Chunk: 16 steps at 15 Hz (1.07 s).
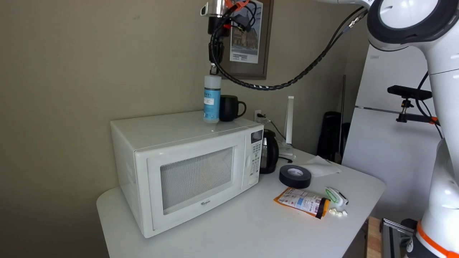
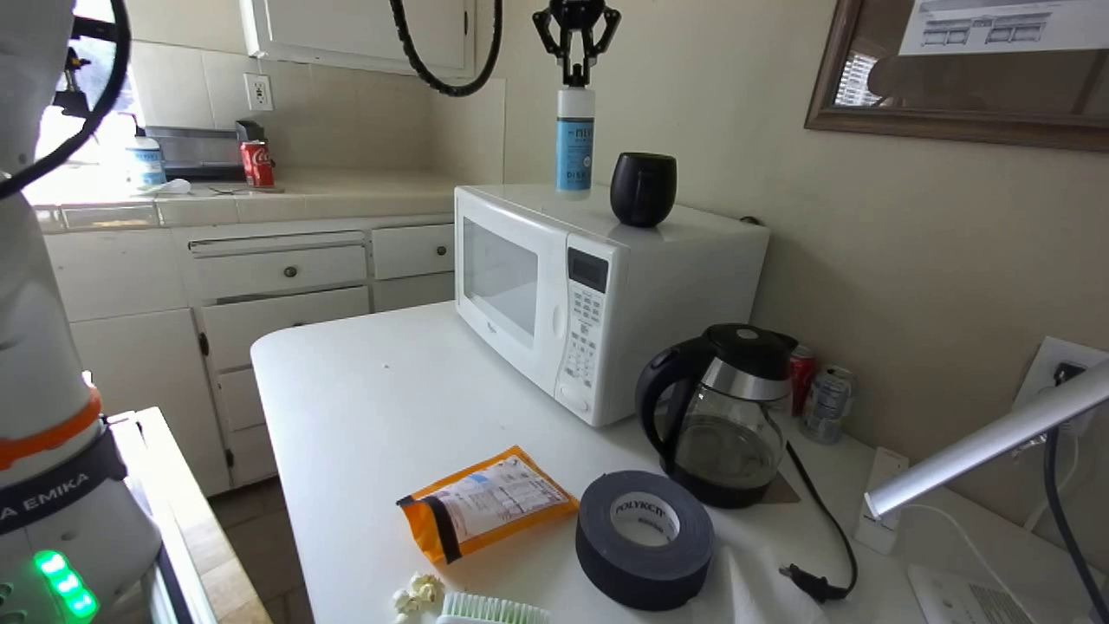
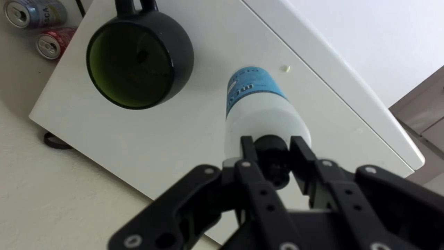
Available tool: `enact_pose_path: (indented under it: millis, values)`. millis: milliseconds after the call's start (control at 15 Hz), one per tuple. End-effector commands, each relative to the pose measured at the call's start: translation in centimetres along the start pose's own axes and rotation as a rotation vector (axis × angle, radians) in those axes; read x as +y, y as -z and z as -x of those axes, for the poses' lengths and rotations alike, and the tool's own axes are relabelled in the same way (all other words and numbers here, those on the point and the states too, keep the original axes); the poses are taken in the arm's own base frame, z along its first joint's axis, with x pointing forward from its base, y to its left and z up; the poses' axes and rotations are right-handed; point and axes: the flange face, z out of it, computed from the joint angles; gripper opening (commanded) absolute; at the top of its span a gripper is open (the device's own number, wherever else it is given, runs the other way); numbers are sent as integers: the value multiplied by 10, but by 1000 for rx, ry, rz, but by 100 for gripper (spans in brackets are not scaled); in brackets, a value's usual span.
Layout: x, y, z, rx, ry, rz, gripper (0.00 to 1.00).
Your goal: Put the bottle on top of the microwave
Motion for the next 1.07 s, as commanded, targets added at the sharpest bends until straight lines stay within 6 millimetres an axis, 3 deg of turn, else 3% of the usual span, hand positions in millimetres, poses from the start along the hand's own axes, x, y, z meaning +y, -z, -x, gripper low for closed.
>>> enact_pose_path:
  millis: [0, 267, 400, 533, 600, 800, 933, 1000]
  values:
    - [0, -8, -7, -25, 10, -23, 7]
    - [2, -15, -10, -38, 12, -23, 7]
    - [4, -17, -10, -44, 9, -19, 56]
    - [6, -15, -8, -45, 8, -15, 59]
    - [6, -13, -8, -42, 7, -11, 66]
    - [0, 19, -3, 3, 31, 20, 88]
    - [-11, 57, 4, 60, 62, 68, 100]
    - [-19, 80, 8, 98, 50, 119, 100]
